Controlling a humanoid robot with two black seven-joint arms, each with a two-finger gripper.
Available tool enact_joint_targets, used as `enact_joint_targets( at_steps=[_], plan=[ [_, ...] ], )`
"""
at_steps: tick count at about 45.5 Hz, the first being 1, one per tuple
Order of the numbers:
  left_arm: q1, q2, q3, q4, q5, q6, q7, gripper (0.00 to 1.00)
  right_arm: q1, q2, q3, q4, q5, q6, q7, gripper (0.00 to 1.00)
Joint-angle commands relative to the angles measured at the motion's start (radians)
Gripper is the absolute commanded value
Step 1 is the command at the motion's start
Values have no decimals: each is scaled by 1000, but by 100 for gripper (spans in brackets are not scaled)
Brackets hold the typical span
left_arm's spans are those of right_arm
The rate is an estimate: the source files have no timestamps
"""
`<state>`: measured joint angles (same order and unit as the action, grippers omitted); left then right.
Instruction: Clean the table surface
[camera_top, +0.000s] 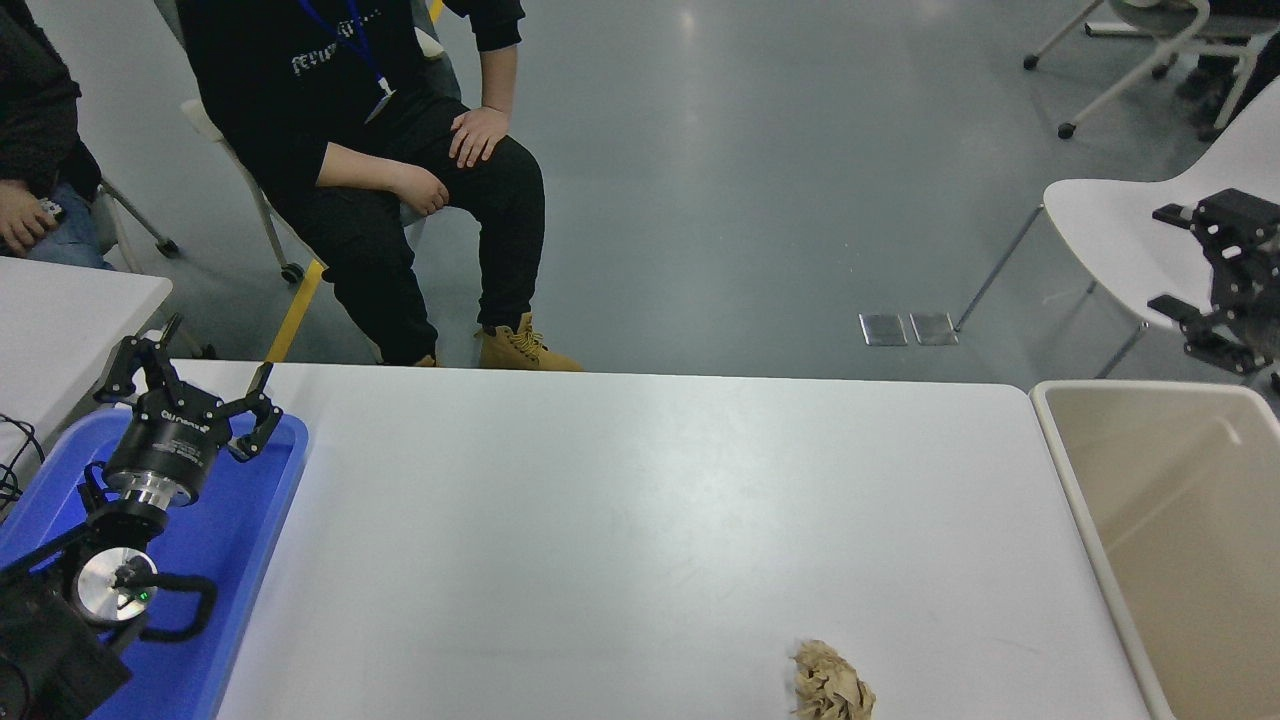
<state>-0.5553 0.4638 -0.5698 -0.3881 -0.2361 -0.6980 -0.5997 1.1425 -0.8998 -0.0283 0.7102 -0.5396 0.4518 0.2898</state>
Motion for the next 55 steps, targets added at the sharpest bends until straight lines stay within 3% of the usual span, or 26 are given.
enact_joint_targets(
  at_steps=[1, 22, 40, 55],
  plan=[
    [0, 1, -1, 0, 0, 0, 0, 100, 100, -13, -94, 113, -387, 42, 52, 98],
    [0, 1, -1, 0, 0, 0, 0, 100, 151, -45, -154, 647, -830, 53, 54, 98],
    [0, -1, 1, 0, 0, 0, 0, 100, 49, 31, -209, 700, -858, 30, 43, 98],
    [0, -1, -1, 0, 0, 0, 0, 100, -27, 146, -209, 704, -861, -101, 42, 98]
  ],
)
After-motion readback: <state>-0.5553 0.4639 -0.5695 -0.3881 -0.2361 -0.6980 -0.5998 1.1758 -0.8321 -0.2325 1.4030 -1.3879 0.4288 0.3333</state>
